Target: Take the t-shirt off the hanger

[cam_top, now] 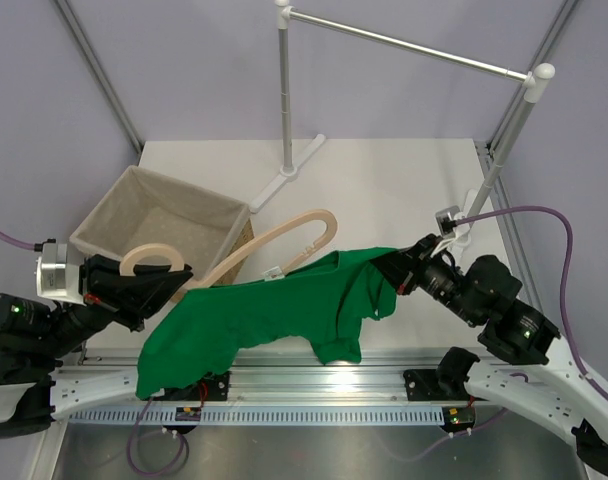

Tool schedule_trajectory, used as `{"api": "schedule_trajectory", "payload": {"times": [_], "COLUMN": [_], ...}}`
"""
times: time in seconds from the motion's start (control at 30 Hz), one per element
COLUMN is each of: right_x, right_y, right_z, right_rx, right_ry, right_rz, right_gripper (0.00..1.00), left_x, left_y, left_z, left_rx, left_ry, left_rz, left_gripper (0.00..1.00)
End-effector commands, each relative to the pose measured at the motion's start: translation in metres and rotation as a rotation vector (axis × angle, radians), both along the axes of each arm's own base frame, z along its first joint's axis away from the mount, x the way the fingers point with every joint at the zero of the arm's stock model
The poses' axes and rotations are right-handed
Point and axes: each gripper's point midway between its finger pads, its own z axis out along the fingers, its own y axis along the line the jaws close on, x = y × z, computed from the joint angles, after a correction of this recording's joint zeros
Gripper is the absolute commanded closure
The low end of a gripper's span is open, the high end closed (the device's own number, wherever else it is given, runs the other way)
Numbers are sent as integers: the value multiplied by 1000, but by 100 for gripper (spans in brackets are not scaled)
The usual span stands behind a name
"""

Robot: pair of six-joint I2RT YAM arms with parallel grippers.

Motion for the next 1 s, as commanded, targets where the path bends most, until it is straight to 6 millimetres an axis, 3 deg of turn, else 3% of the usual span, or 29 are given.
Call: {"api": "schedule_trajectory", "payload": {"times": [0.0, 0.2, 0.5, 0.7, 0.8, 0.83, 0.9, 0.97], "right_x": [9, 33, 61, 89, 107, 110, 115, 110], "right_y": [15, 27, 38, 17, 1, -2, -5, 6], "right_z": [-8, -44, -55, -44, -37, -34, -42, -55], "right_rx": [12, -67, -131, -167, -208, -219, -240, -243], "right_ry": [28, 84, 91, 62, 40, 36, 59, 94], "right_rz": [13, -52, -125, -320, -457, -484, -521, -465], "right_gripper": [100, 100, 100, 100, 100, 100, 100, 100], "left_x": [2, -2, -15, -20, -20, -24, -29, -32], "left_y": [11, 17, -10, -43, -51, -45, -42, -44], "left_z": [45, 76, 115, 127, 129, 137, 143, 150], "left_rx": [-177, -339, -460, -469, -507, -560, -609, -618], "left_ry": [-47, -105, -242, -359, -388, -412, -438, -464], "left_rz": [25, 19, -67, -105, -106, -110, -132, -139], "left_gripper": [100, 100, 100, 100, 100, 100, 100, 100]}}
